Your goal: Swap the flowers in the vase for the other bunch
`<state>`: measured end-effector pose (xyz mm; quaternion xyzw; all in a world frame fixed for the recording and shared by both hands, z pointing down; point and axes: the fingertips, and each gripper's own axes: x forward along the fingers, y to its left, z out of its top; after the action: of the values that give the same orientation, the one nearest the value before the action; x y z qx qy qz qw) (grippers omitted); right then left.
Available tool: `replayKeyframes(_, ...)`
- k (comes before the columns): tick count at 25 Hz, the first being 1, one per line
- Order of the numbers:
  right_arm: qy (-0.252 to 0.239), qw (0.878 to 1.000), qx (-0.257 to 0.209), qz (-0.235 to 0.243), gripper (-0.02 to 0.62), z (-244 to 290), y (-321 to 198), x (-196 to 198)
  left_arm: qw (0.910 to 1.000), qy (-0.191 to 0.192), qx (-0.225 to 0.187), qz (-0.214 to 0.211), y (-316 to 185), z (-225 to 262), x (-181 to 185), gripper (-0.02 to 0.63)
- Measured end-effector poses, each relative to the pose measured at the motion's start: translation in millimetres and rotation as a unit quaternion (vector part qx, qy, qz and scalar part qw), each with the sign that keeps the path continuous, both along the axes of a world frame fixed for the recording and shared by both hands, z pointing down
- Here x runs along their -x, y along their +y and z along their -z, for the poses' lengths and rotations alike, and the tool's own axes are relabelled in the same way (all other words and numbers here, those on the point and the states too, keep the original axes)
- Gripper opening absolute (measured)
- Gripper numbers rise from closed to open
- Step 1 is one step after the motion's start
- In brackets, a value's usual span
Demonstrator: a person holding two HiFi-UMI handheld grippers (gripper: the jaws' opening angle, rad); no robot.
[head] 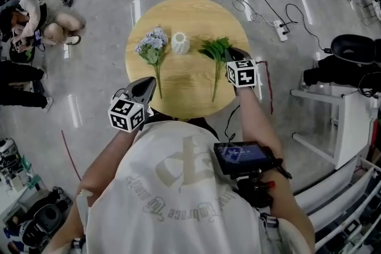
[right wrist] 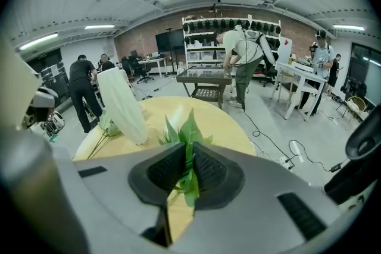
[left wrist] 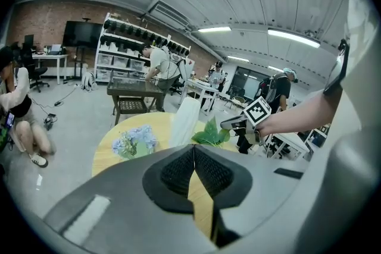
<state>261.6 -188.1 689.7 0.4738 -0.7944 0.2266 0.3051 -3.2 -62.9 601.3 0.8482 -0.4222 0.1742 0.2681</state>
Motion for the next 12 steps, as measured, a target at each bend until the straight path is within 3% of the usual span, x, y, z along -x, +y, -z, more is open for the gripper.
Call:
replayKeyframes(9, -0.02, 0.999, -0.032, 0.012, 0.019, 13, 2, 5, 1.0, -0.002, -0.002, 0.008, 8, 1, 0, 0.006)
replayKeyframes(12, -0.029, 0.998, -0.048, 0.013, 0.052, 25, 3, 6, 1.0, 0.001, 0.0, 0.009, 10, -1, 0, 0.006)
